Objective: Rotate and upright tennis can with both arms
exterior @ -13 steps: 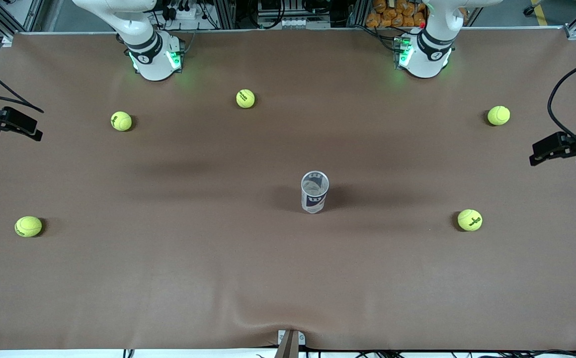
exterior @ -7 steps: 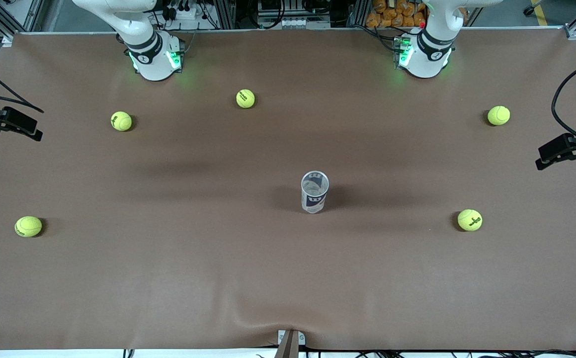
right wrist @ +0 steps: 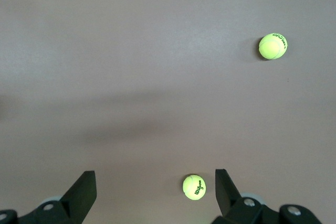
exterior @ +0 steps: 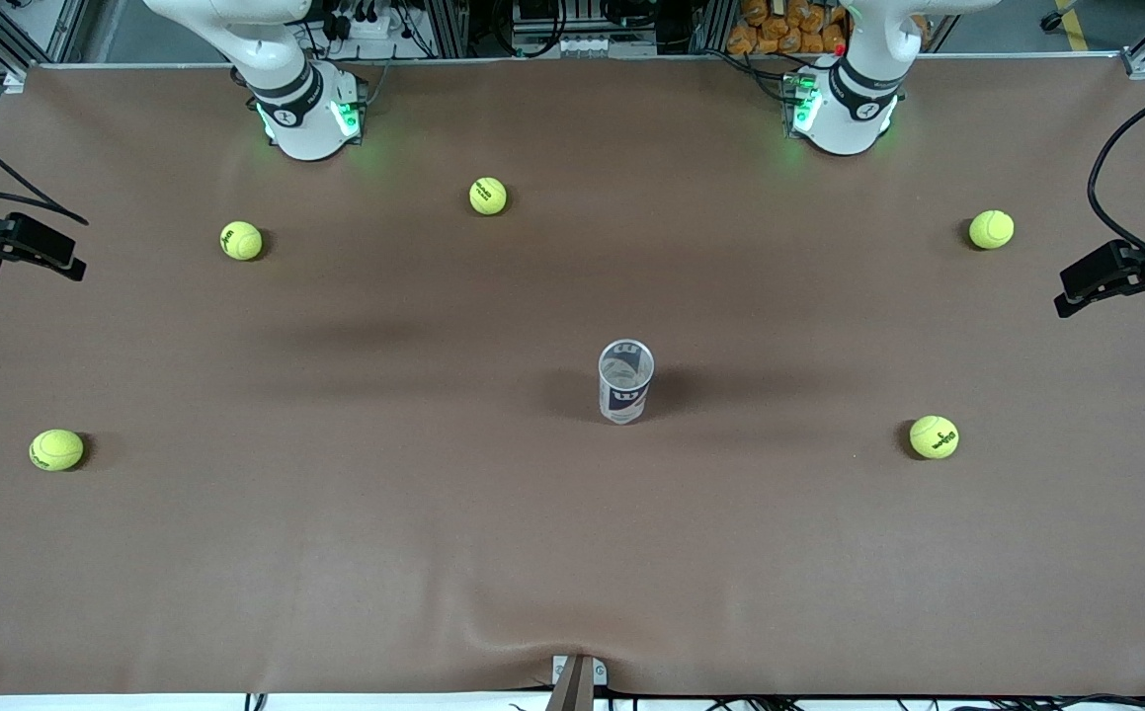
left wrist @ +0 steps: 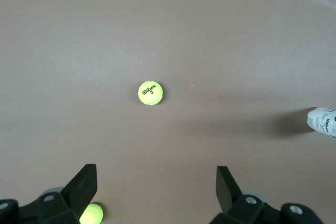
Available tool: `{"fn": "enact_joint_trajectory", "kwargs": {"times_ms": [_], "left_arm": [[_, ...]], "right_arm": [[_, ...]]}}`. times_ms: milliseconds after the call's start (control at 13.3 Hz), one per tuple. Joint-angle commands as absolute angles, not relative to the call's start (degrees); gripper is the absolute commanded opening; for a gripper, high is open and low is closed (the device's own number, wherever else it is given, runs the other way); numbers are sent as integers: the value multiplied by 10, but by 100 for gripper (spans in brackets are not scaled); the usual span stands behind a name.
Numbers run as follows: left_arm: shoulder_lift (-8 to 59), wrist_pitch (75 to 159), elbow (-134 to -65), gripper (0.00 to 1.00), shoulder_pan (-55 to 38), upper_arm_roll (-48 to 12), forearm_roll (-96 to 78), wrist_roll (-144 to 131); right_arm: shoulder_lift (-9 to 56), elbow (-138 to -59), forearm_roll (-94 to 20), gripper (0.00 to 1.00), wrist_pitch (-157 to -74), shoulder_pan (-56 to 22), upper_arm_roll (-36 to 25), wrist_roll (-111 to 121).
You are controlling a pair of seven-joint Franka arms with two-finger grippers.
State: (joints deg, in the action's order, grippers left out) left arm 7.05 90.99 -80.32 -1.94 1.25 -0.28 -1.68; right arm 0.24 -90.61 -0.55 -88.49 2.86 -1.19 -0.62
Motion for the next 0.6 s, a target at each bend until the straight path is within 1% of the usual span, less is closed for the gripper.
{"fn": "enact_joint_trajectory", "kwargs": {"times_ms": [0, 527], "left_arm": [[60, 910, -816, 100, -18, 11, 8, -19], [62, 910, -816, 100, -18, 11, 7, -20]], "right_arm": [[8, -894, -10, 100, -875, 20, -15, -15], [8, -892, -9, 100, -872, 25, -16, -13]]}}
